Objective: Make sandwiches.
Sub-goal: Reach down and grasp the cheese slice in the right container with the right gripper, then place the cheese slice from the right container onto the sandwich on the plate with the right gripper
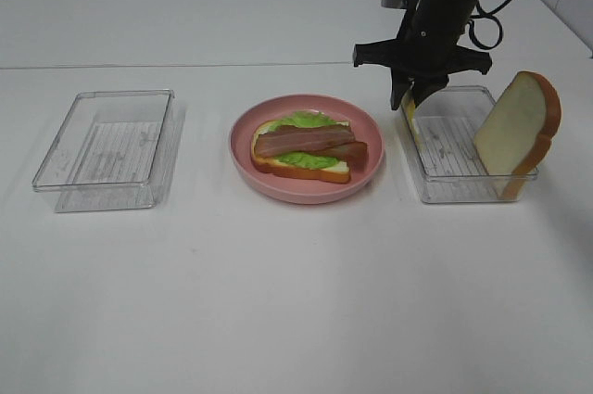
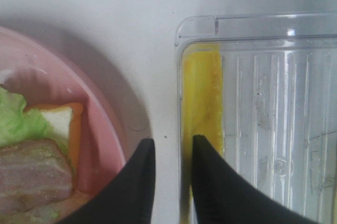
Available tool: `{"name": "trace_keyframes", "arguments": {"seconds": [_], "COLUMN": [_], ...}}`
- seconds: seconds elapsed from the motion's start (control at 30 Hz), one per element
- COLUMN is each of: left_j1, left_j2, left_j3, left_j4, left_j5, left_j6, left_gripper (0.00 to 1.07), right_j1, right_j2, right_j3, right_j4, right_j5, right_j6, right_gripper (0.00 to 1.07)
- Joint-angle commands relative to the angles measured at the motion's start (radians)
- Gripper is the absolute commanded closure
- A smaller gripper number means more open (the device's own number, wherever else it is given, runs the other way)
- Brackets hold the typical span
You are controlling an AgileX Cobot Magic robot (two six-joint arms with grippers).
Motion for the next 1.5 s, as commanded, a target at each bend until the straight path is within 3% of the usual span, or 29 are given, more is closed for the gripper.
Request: {"name": "trace_keyframes", "arguments": {"seconds": [0.03, 0.17, 0.7, 1.07, 1.23, 1.3, 1.33, 1.4, 1.43, 1.47, 1.5], "left_j1": [-0.003, -0.003, -0.003, -0.003, -0.003, -0.003, -0.003, -0.003, -0.003, -0.003, -0.003], "left_j2": [-0.018, -0.018, -0.018, -0.018, -0.018, -0.018, -0.018, -0.018, -0.018, -0.018, -0.018], "left_j3": [0.006, 0.006, 0.006, 0.006, 0.006, 0.006, 0.006, 0.006, 0.006, 0.006, 0.006], "left_j4": [-0.001, -0.001, -0.001, -0.001, -0.001, -0.001, -0.001, -0.001, -0.001, -0.001, -0.001], "left_j5": [-0.014, -0.014, -0.014, -0.014, -0.014, -0.014, -0.014, -0.014, -0.014, -0.014, -0.014], "left_j6": [-0.002, -0.002, -0.002, -0.002, -0.002, -0.002, -0.002, -0.002, -0.002, -0.002, -0.002], "left_gripper": [0.09, 0.09, 0.09, 0.09, 0.09, 0.09, 0.09, 0.09, 0.09, 0.09, 0.09], "right_j1": [-0.004, -0.004, -0.003, -0.002, 0.000, 0.002, 0.002, 0.011, 0.011, 0.018, 0.018], "right_j2": [0.004, 0.004, -0.015, -0.178, -0.282, -0.368, -0.368, -0.456, -0.456, -0.506, -0.506], "right_j3": [-0.008, -0.008, -0.008, -0.004, 0.066, 0.178, 0.178, 0.311, 0.311, 0.401, 0.401], "right_j4": [-0.022, -0.022, -0.013, 0.042, 0.172, 0.290, 0.290, 0.454, 0.454, 0.579, 0.579], "right_j5": [0.003, 0.004, 0.067, 0.137, 0.087, -0.019, -0.019, -0.133, -0.133, -0.187, -0.187], "right_j6": [0.001, 0.001, 0.012, 0.010, -0.043, -0.120, -0.120, -0.223, -0.223, -0.316, -0.316], "right_gripper": [1.00, 1.07, 1.07, 1.07, 1.07, 1.07, 1.07, 1.07, 1.07, 1.07, 1.07]}}
